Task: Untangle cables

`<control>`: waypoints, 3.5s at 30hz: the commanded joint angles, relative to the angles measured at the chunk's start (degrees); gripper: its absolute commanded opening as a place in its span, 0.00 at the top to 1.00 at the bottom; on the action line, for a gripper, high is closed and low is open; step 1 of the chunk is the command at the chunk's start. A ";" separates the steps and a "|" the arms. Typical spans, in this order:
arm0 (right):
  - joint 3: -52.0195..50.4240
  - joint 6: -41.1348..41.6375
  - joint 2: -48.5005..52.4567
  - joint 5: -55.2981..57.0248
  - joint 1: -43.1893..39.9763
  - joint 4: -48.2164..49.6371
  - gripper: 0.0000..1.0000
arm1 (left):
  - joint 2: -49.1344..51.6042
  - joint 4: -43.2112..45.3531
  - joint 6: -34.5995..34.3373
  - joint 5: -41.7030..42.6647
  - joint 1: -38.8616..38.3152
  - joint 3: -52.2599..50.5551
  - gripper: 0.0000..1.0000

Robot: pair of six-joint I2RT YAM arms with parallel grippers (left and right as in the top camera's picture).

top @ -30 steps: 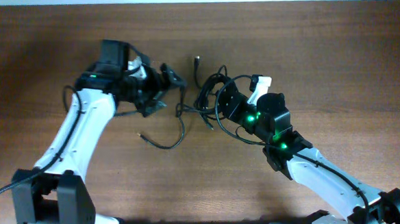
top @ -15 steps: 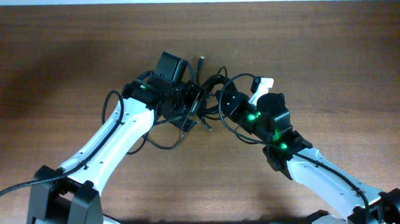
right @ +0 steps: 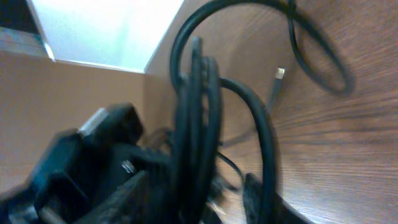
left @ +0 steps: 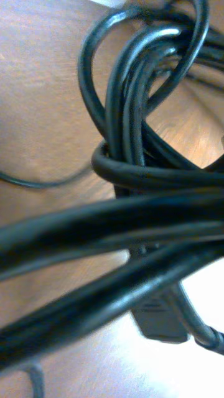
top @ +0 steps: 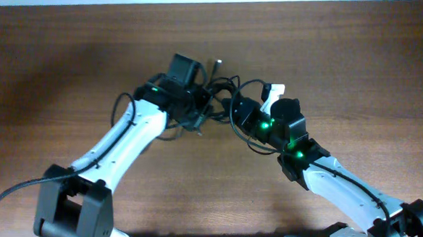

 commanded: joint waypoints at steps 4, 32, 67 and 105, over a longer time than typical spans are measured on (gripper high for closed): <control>0.35 -27.36 0.00 -9.57 -0.17 -8.63 0.11 | -0.55 -1.64 51.78 -1.53 9.99 0.46 1.00; 0.37 -63.58 11.74 3.74 8.68 12.94 0.18 | -24.65 -2.19 61.92 13.64 18.08 0.90 1.00; 3.89 -33.68 -4.70 21.09 8.57 33.22 0.96 | -18.38 -8.63 38.47 -7.48 3.15 0.66 1.00; 14.05 -41.55 5.35 -18.23 2.99 -3.28 0.08 | -14.67 6.95 8.55 2.47 16.72 0.66 1.00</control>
